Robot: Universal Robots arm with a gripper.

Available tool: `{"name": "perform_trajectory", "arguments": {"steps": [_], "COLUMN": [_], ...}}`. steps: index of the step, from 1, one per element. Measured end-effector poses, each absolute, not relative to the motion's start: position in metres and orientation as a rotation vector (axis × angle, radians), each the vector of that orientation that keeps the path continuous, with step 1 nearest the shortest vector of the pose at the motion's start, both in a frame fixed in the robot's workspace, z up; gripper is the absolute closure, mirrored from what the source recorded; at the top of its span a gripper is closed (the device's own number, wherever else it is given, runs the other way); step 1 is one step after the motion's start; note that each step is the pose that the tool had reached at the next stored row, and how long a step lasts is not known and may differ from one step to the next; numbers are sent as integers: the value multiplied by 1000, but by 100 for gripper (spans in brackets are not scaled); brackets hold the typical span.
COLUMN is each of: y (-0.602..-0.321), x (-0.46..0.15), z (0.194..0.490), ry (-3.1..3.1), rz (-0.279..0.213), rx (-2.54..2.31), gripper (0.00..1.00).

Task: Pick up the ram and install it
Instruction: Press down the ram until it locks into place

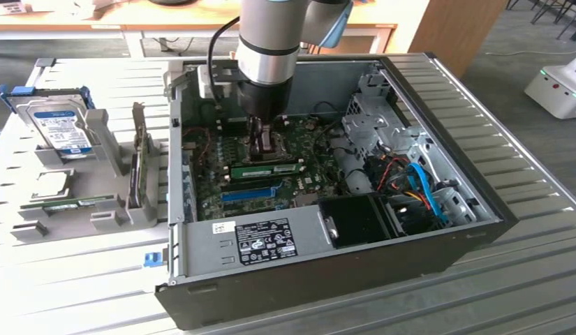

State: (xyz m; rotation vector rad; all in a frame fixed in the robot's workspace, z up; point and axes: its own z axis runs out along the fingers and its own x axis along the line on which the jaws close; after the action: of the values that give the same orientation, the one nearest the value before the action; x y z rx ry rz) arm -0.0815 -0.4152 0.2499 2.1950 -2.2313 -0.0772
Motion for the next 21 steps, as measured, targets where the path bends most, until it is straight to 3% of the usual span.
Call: {"name": "perform_trajectory", "arguments": {"steps": [21], "y": [-415], "x": [-82], "z": [238], "ry": [-2231], "rz": [-77], "rx": [2195], "gripper": [89]}}
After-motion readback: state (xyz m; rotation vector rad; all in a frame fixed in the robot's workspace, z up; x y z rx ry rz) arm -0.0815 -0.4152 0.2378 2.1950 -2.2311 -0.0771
